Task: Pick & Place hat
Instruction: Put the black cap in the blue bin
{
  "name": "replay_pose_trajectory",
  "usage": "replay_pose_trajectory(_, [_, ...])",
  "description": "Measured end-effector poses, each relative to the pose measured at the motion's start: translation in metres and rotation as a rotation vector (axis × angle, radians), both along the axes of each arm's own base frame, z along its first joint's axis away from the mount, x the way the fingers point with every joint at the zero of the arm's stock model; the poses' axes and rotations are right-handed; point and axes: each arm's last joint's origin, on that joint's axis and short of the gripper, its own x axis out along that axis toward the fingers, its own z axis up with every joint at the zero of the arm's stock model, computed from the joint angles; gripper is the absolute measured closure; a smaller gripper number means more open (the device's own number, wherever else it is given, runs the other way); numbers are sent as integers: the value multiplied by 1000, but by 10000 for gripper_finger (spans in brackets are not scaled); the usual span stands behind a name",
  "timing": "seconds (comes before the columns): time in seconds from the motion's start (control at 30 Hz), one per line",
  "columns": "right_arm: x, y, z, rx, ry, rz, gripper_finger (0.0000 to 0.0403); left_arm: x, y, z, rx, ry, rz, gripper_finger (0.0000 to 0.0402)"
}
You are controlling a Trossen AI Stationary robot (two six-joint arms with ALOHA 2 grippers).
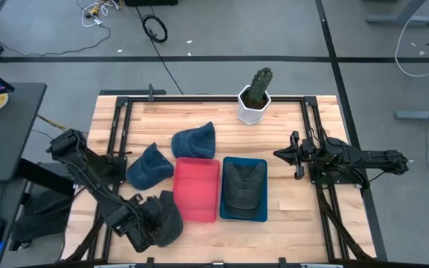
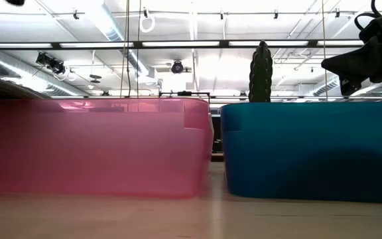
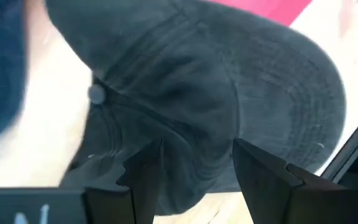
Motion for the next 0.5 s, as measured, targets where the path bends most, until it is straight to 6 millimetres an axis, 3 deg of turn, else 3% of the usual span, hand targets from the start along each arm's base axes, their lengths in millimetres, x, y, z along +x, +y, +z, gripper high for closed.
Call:
replay_pose_trajectory(0.33, [0, 0, 0, 0, 0, 0, 382, 3, -3, -22, -79, -70, -26, 212])
replay_pose_trajectory(0.43, [0, 0, 0, 0, 0, 0, 382, 4, -3, -22, -85, -78, -40, 249])
replay_pose_trajectory(0.5, [0, 0, 0, 0, 0, 0, 382, 5, -5, -22, -101, -85, -67, 297])
